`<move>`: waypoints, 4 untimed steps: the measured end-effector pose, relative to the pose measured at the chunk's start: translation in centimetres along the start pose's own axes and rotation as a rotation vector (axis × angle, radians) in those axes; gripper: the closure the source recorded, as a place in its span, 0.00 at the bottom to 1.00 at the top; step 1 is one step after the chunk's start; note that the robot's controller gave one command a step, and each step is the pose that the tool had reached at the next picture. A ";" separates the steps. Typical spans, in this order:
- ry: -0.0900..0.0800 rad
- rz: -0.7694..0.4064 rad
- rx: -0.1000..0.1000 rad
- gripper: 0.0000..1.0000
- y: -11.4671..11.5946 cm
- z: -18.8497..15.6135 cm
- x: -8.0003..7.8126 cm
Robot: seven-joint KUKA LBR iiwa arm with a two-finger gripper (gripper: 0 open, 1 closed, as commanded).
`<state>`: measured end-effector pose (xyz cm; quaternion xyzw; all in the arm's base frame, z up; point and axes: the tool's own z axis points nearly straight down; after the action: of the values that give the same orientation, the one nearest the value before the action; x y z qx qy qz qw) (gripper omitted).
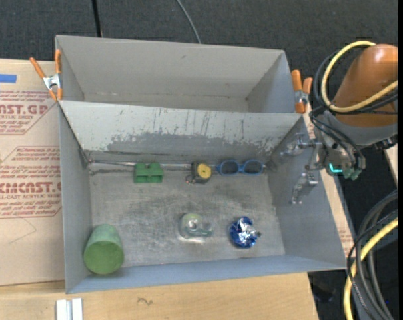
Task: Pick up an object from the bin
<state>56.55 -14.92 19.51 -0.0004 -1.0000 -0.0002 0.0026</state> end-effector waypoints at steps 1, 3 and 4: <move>-0.008 -0.002 0.001 1.00 0.1 -0.4 -0.2; 0.003 -0.056 -0.003 0.00 3.4 8.2 3.2; -0.024 -0.174 0.005 0.00 7.8 12.2 7.8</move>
Offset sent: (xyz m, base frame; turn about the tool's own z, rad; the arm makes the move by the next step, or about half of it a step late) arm 0.0000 0.0000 0.0000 0.0000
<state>48.73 -7.13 7.34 0.0864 -0.9962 0.0023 -0.0093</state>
